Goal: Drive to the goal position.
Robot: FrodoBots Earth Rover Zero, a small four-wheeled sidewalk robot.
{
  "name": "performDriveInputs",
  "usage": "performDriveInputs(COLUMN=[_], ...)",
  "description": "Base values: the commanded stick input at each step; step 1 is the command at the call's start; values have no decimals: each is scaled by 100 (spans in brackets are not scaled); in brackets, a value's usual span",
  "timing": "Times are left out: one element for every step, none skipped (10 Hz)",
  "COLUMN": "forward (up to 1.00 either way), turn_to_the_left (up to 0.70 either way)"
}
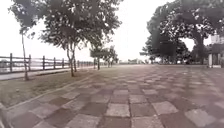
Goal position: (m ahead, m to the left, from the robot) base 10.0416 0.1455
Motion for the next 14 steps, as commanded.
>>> performDriveInputs(forward=[100, 100, 100, 100, 100, 100, 100, 100, 100, 100, 100, 100, 100, 100], turn_to_the_left=[0, 0, 0, 0, 0, 0, 0, 0, 0, -26, -40, 0, 0, 0])
